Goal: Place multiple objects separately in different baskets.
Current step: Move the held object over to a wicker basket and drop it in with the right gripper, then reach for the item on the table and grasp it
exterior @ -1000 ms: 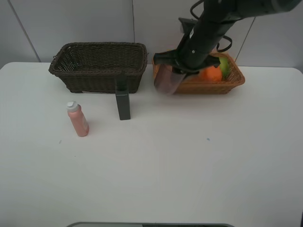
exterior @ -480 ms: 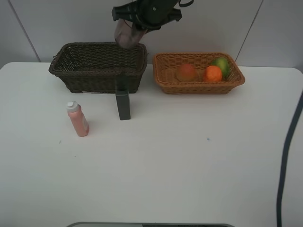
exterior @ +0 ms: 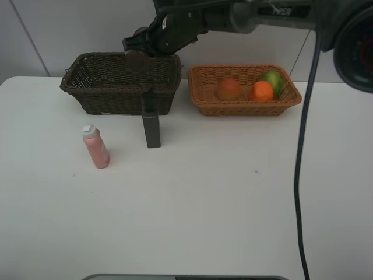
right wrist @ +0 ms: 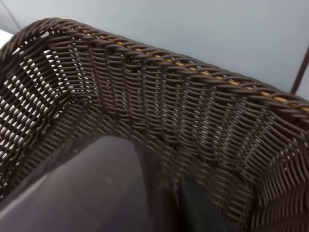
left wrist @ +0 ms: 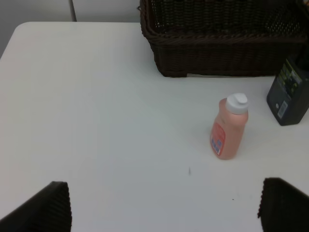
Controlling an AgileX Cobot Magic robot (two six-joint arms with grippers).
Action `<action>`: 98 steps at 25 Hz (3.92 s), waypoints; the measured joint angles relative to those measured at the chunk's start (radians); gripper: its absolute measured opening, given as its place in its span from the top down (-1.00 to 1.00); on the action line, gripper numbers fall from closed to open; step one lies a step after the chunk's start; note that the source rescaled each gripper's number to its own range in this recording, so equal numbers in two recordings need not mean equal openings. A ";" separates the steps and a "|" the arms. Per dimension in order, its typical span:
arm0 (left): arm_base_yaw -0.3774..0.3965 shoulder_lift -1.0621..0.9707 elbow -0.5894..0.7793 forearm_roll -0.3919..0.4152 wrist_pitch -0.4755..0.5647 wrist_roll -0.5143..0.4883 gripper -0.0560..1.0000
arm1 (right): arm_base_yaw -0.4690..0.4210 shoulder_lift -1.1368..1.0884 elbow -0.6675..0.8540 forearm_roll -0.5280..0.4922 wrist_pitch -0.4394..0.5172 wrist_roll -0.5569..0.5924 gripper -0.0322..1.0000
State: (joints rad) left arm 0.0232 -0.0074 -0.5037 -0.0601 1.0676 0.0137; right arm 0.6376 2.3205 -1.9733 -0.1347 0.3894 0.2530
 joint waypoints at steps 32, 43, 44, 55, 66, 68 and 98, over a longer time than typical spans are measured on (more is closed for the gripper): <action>0.000 0.000 0.000 0.000 0.000 0.000 -1.00 | -0.034 -0.183 -0.003 -0.002 0.462 -0.014 -0.80; 0.000 0.000 0.000 0.000 0.000 0.000 -1.00 | -0.258 -0.497 0.402 0.041 0.629 -0.054 -0.80; 0.000 0.000 0.000 0.000 0.000 0.000 -1.00 | -0.294 -0.547 0.458 0.041 0.632 -0.054 -0.80; 0.000 0.000 0.000 0.000 0.000 0.000 -1.00 | -0.551 -1.160 0.879 0.042 0.642 -0.082 -0.80; 0.000 0.000 0.000 0.000 0.000 0.000 -1.00 | -0.551 -1.748 1.005 0.042 0.706 -0.083 -0.80; 0.000 0.000 0.000 0.000 0.000 0.000 -1.00 | -0.551 -1.838 1.027 0.042 0.715 -0.083 -0.80; 0.000 0.000 0.000 0.000 0.000 0.000 -1.00 | -0.607 -2.325 1.453 0.068 0.673 -0.229 -0.80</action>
State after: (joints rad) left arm 0.0232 -0.0074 -0.5037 -0.0601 1.0676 0.0137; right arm 0.0308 -0.0040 -0.5199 -0.0662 1.0625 0.0241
